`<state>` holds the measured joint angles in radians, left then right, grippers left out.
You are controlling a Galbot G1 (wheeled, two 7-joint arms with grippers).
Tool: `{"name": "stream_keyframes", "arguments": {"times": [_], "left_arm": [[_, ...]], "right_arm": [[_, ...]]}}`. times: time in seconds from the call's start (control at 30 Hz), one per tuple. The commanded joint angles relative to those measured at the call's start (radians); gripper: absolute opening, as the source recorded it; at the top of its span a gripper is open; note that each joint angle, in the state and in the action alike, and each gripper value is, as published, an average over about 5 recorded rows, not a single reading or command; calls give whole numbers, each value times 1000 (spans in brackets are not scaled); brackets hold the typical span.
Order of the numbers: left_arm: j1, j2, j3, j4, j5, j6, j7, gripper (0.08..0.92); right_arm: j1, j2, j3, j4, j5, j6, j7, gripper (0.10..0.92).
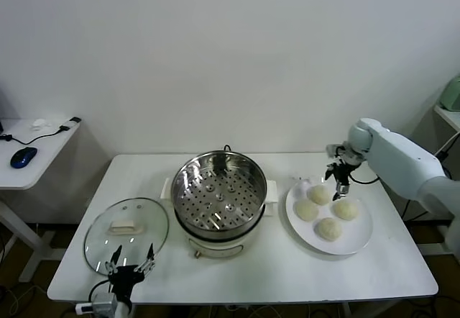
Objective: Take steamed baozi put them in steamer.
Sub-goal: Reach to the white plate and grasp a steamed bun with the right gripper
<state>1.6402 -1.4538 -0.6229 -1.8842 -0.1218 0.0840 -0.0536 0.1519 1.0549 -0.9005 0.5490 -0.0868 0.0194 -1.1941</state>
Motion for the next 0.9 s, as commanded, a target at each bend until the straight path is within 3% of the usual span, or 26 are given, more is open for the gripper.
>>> {"name": "stream_keyframes", "arguments": {"times": [0.03, 0.33, 0.6, 0.9], "left_arm": [[1, 0, 1, 5, 1, -3, -1, 823], [0, 0, 2, 12, 1, -9, -2, 823], [3, -2, 1, 10, 0, -9, -2, 823], [-2, -3, 4, 18, 1, -7, -3, 823]], "right_arm": [[-36, 98, 71, -116, -78, 20, 18, 823], [-44, 122, 104, -154, -135, 16, 21, 821], [-50, 103, 106, -138, -140, 1, 8, 764], [-42, 92, 120, -117, -124, -8, 16, 595]]}}
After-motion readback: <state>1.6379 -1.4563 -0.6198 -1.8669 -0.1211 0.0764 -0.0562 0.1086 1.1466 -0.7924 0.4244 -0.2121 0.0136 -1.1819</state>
